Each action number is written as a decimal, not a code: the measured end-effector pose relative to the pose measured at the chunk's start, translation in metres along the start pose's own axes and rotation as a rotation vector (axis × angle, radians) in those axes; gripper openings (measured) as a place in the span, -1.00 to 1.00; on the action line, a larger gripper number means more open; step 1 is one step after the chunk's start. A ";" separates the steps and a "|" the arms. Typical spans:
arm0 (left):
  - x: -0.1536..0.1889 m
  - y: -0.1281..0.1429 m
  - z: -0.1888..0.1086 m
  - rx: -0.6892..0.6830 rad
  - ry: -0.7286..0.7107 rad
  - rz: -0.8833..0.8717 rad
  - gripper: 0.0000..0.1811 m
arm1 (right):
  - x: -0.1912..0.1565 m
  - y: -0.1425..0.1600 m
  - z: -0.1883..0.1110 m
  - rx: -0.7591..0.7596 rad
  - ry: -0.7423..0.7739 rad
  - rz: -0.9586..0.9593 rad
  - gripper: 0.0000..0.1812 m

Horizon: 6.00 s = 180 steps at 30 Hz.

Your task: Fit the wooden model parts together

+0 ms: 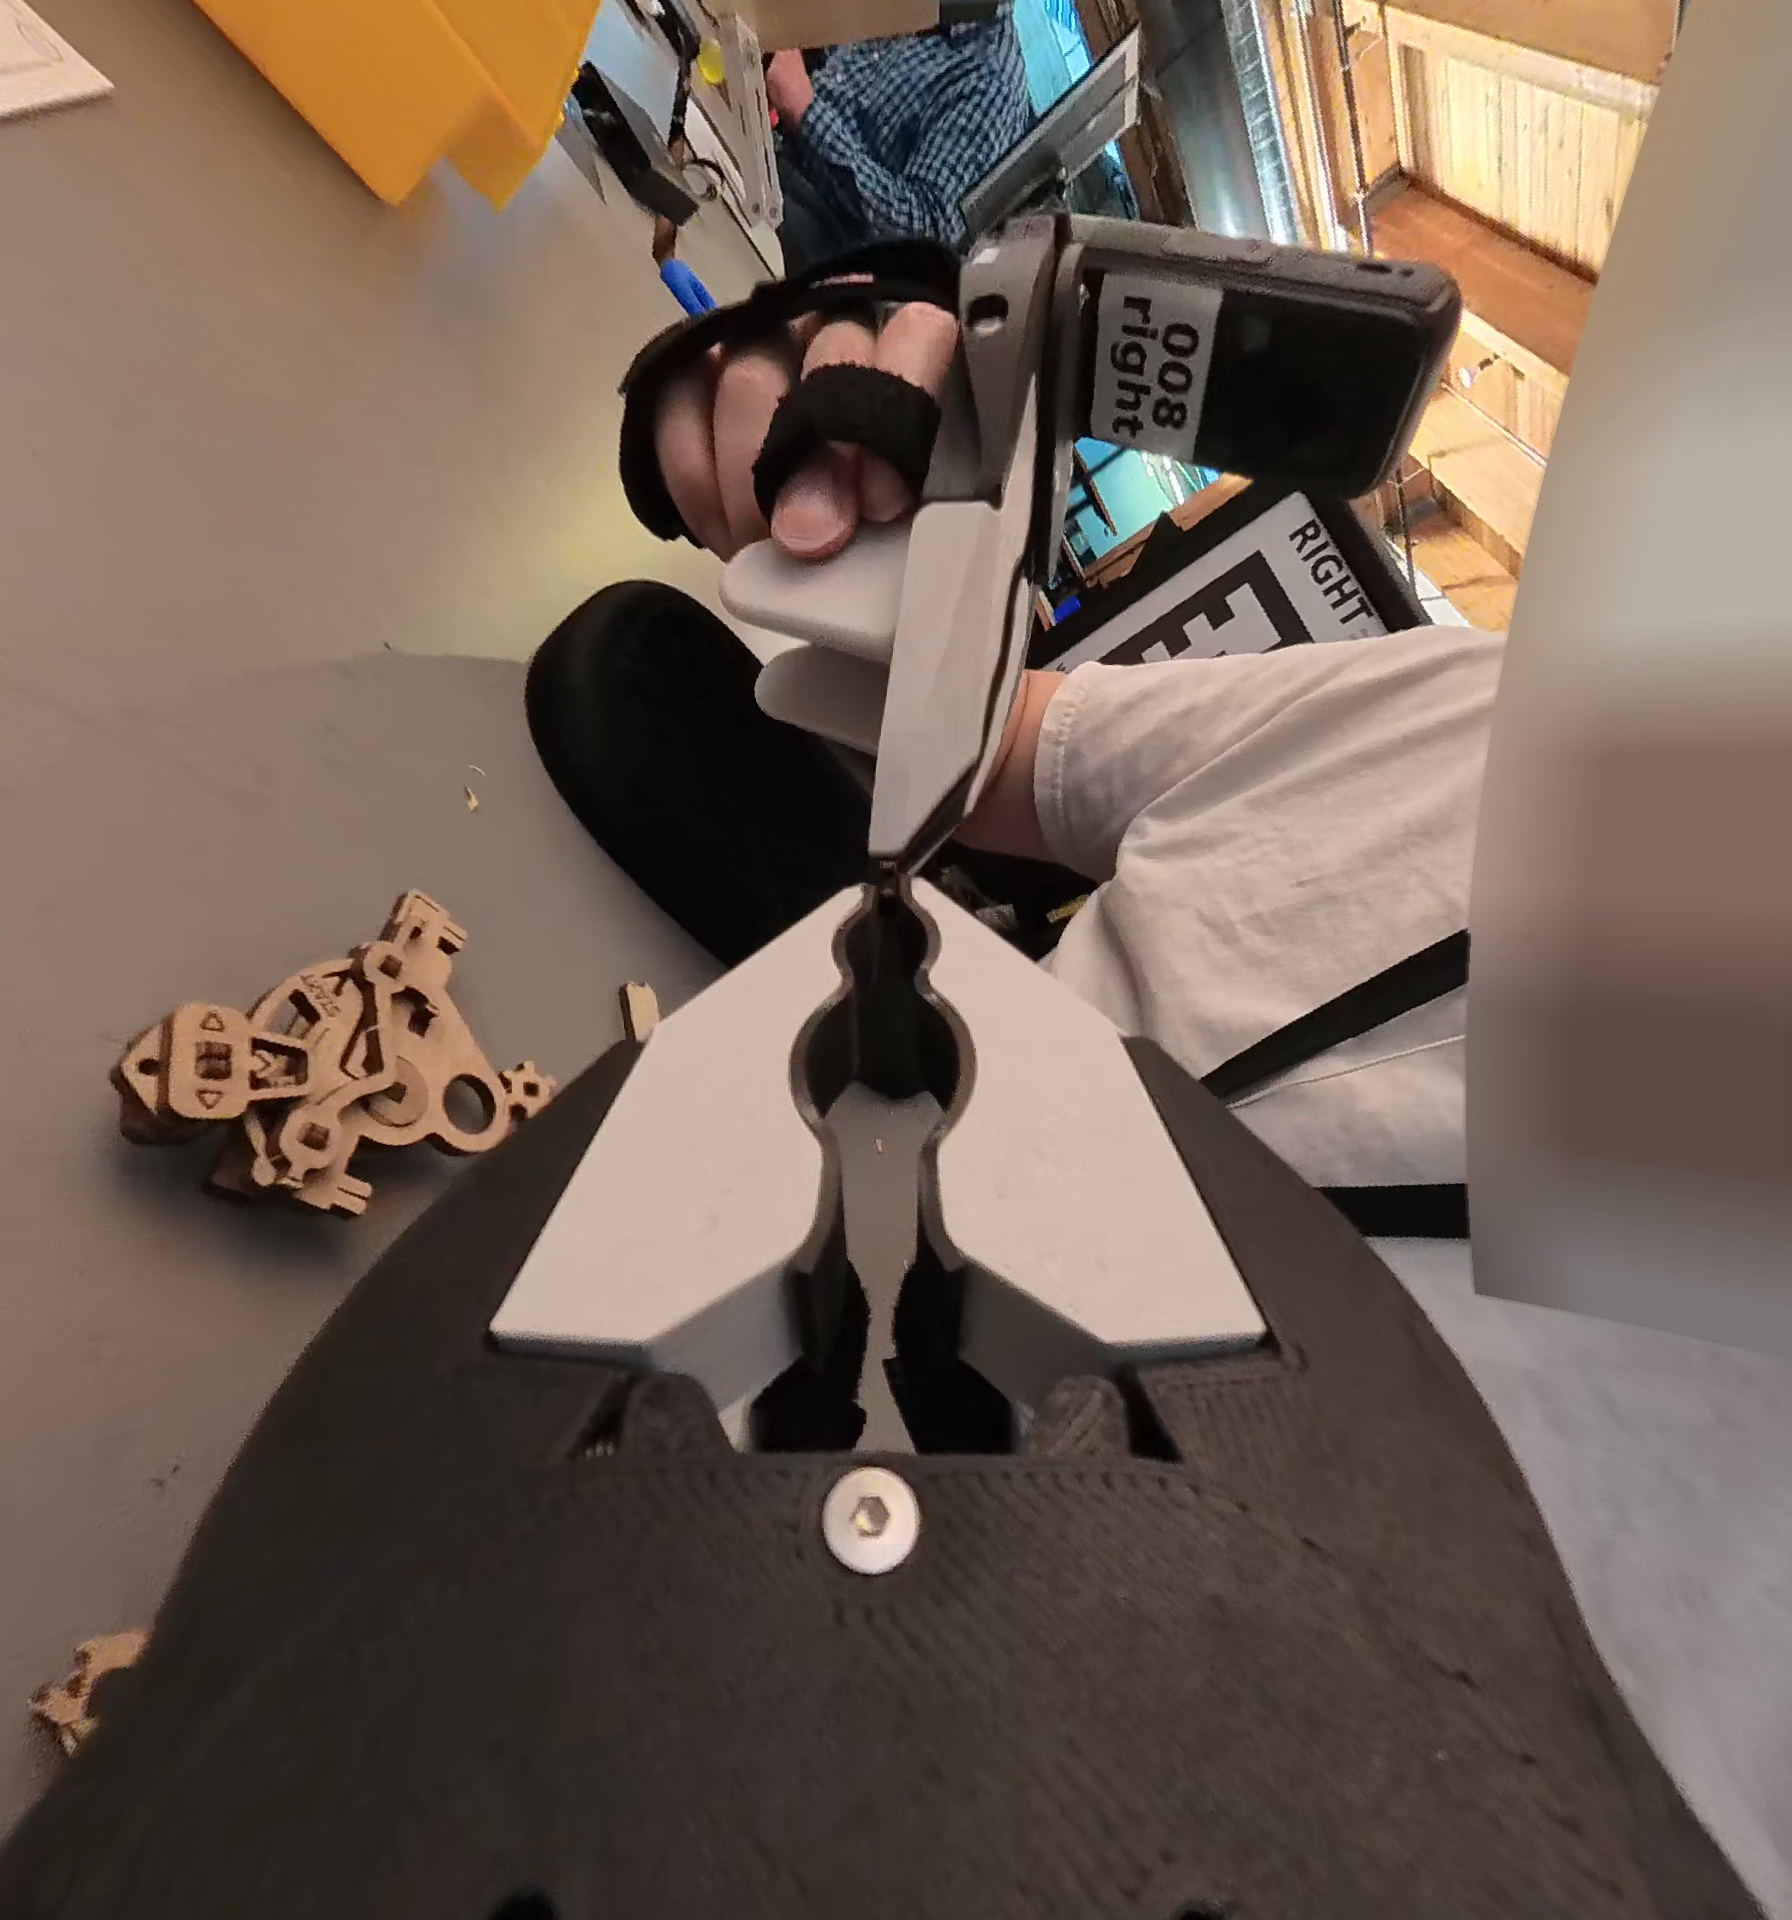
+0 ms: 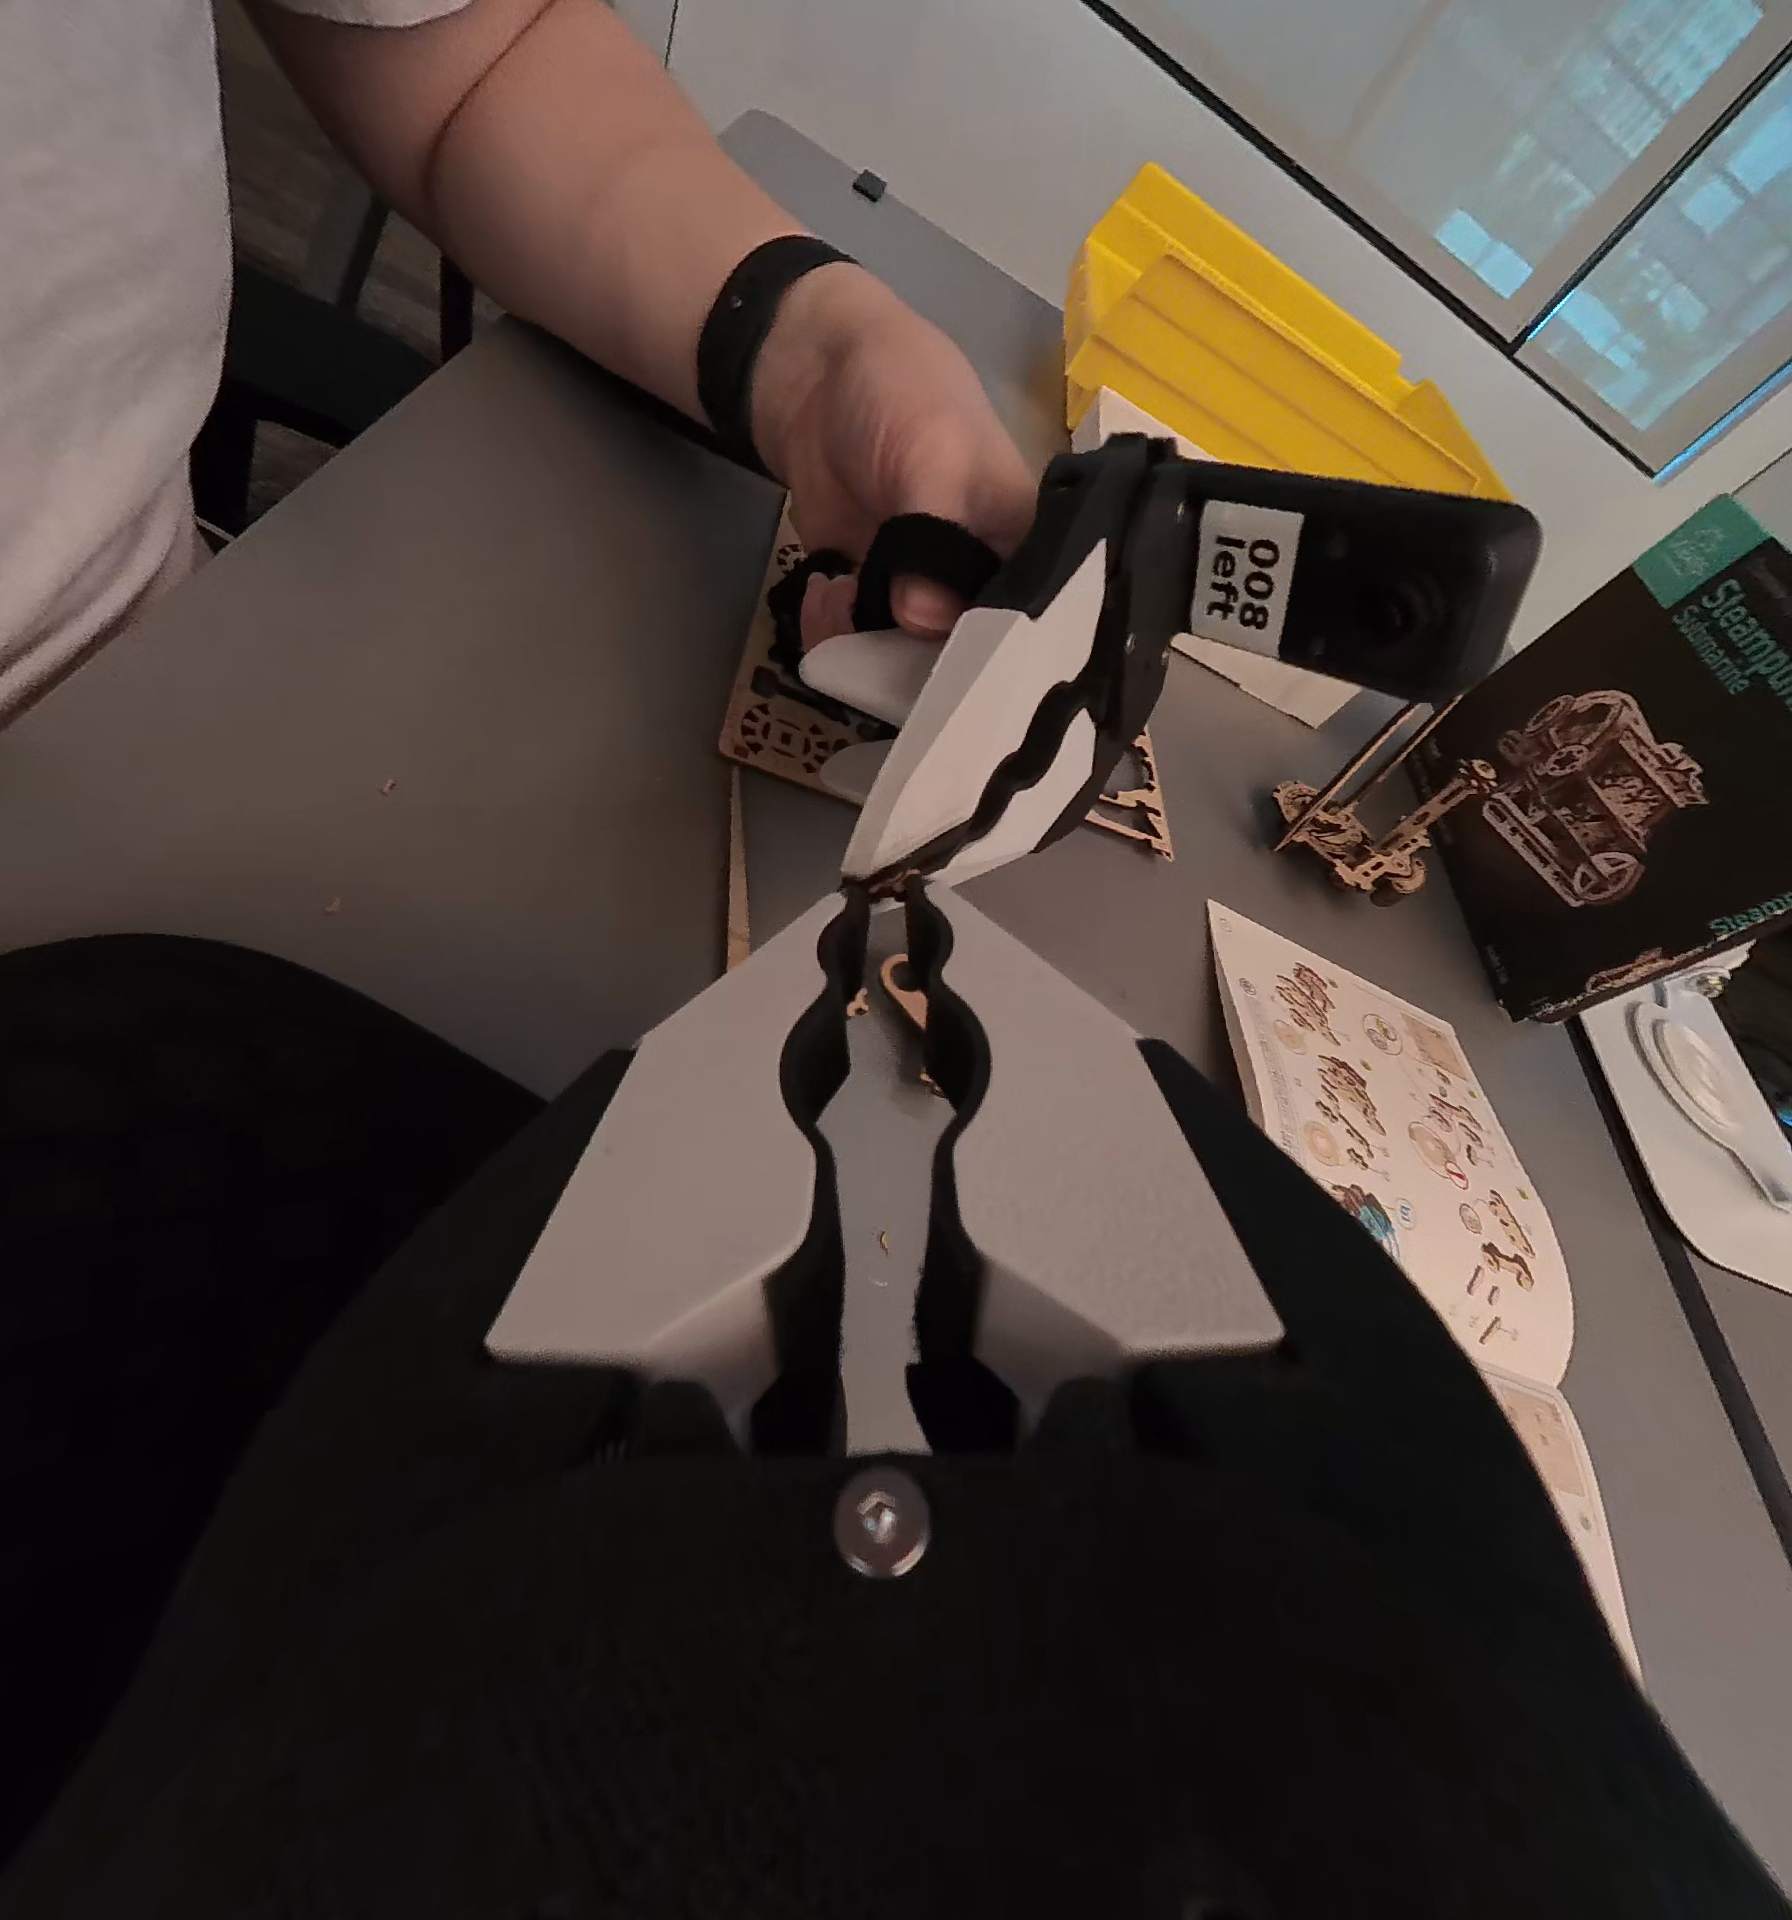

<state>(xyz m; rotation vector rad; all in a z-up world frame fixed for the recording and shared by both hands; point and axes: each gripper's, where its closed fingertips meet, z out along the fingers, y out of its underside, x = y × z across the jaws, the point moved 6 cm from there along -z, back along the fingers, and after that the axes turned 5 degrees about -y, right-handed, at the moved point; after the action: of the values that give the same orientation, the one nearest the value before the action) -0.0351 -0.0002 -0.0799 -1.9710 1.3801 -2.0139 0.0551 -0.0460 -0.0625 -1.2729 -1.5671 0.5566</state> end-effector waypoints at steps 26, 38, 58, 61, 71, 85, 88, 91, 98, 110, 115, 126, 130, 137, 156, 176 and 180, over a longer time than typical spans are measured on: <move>-0.008 -0.021 -0.024 0.178 -0.136 0.064 -1.00 | 0.025 0.011 0.000 -0.013 0.213 0.129 -0.95; -0.017 -0.025 -0.030 0.232 -0.180 0.024 -1.00 | 0.032 0.014 0.005 -0.032 0.283 0.189 -0.94; -0.023 -0.024 -0.031 0.327 -0.082 -0.138 -0.94 | 0.033 0.010 0.009 -0.136 0.407 0.096 -0.94; -0.024 -0.025 -0.030 0.339 -0.075 -0.146 -0.98 | 0.035 0.011 0.009 -0.133 0.415 0.107 -0.94; -0.022 -0.027 -0.035 0.346 -0.074 -0.133 -1.00 | 0.038 0.008 0.011 -0.111 0.433 0.105 -0.94; -0.023 -0.028 -0.035 0.358 -0.087 -0.123 -0.99 | 0.039 0.010 0.012 -0.115 0.441 0.127 -0.94; -0.023 -0.028 -0.035 0.358 -0.080 -0.122 -0.98 | 0.039 0.010 0.011 -0.112 0.441 0.129 -0.94; -0.023 -0.028 -0.035 0.357 -0.080 -0.120 -0.97 | 0.039 0.010 0.011 -0.109 0.439 0.131 -0.94; -0.025 -0.029 -0.037 0.360 -0.105 -0.114 -0.89 | 0.038 0.008 0.012 -0.106 0.438 0.123 -0.94; -0.019 -0.015 -0.030 0.120 -0.065 -0.099 -1.00 | 0.018 0.004 0.005 -0.043 0.178 0.042 -0.91; -0.020 0.009 -0.015 -0.127 -0.031 -0.169 -1.00 | 0.005 0.002 0.004 0.001 0.058 0.016 -0.82; -0.016 0.027 -0.002 -0.278 -0.040 -0.150 -0.99 | -0.019 0.009 0.023 -0.079 -0.136 -0.006 -0.82; -0.014 0.029 0.000 -0.300 -0.034 -0.146 -0.99 | -0.025 0.011 0.028 -0.104 -0.166 -0.013 -0.82; -0.014 0.031 0.002 -0.310 -0.027 -0.154 -0.99 | -0.027 0.011 0.029 -0.110 -0.183 -0.007 -0.87; -0.023 -0.005 -0.027 -0.099 -0.267 0.078 -0.90 | 0.019 0.037 0.017 -0.111 0.039 0.336 -0.90; -0.055 -0.018 -0.034 -0.041 -0.535 0.155 -0.61 | 0.028 0.050 0.038 -0.209 0.057 0.348 -0.90; -0.057 -0.018 -0.034 -0.045 -0.536 0.141 -0.61 | 0.028 0.051 0.038 -0.212 0.062 0.347 -0.90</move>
<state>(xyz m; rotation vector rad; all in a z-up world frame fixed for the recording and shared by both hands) -0.0407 0.0612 -0.1096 -2.1365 1.3808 -1.2679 0.0462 0.0059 -0.1084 -1.7253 -1.3878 0.5706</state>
